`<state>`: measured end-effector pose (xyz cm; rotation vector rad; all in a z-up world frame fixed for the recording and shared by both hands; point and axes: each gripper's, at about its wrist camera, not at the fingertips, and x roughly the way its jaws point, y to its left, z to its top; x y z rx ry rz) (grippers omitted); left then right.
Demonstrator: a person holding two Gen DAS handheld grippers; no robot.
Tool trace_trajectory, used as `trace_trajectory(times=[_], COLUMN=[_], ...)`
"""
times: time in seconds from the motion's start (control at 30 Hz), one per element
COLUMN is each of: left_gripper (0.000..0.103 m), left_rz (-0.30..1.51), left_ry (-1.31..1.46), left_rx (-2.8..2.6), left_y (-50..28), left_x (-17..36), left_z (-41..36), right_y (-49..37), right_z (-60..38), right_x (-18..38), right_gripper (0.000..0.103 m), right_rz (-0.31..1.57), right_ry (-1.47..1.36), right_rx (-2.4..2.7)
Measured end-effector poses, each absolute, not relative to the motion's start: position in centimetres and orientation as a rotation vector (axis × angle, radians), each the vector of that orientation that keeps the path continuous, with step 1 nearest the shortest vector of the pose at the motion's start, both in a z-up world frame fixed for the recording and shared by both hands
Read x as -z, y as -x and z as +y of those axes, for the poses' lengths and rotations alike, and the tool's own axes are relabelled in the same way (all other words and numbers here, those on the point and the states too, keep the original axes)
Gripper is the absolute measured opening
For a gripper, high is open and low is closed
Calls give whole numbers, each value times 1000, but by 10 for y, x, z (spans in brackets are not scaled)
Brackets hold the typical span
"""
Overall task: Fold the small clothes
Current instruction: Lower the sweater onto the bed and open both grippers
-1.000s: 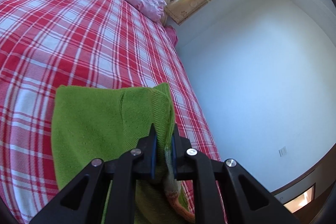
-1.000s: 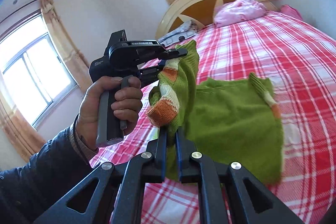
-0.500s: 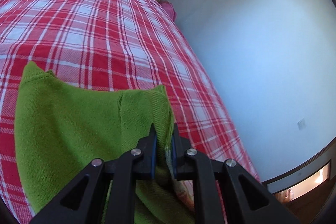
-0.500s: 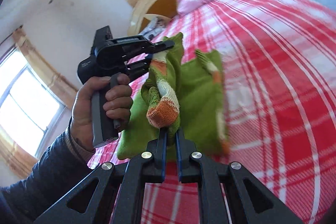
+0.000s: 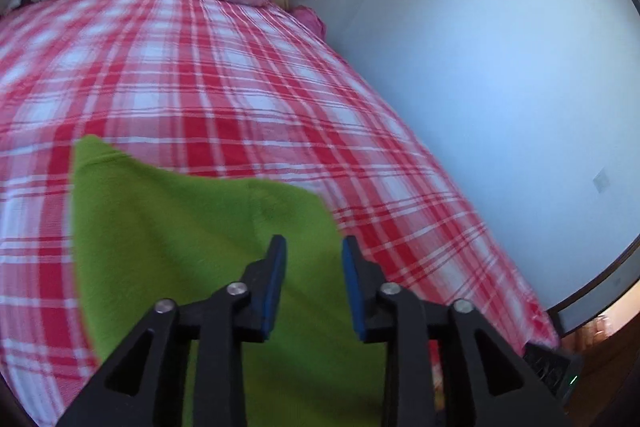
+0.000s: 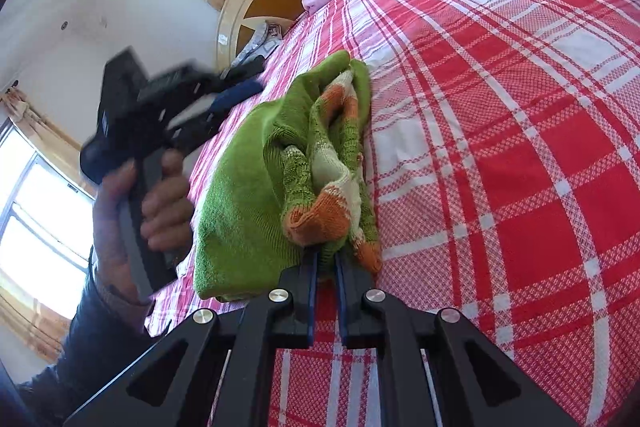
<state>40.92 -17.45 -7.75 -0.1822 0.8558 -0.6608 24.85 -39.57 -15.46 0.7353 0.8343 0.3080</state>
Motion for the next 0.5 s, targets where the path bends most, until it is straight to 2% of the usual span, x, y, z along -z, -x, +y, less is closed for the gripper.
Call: trace_trajectory(times=[0.07,0.13,0.17,0.2,0.27,0.3,0.5], left_gripper=[49,51,52,59,71,73,73], left_rz=[810,772,753,733,690,673,685], left_ry=[140,96,85,75,56,43,34], left_rx=[622,572,553,531,493,474,486], left_y=[-391,-373,-364,-355,-339,-332,-326], left_x=[81,86,88,91,98,103,127], left_z=[-155,-133,-122,-112,-96,-92,-93], right_y=[-245,-240,-236,-234,-232,-237,-302], right_z=[-400,-402,-403,-403,-401,-396,-364], right_x=[152,142,130,121,101,91,78], right_gripper=[11,25,37,46,49,49,49], right_rz=[827,801,761,729,661,643,696], right_ry=[-729,-686,-637,-616,-574,-546,-471], right_rx=[-282,-229,-182,-167,-159,-161,-231])
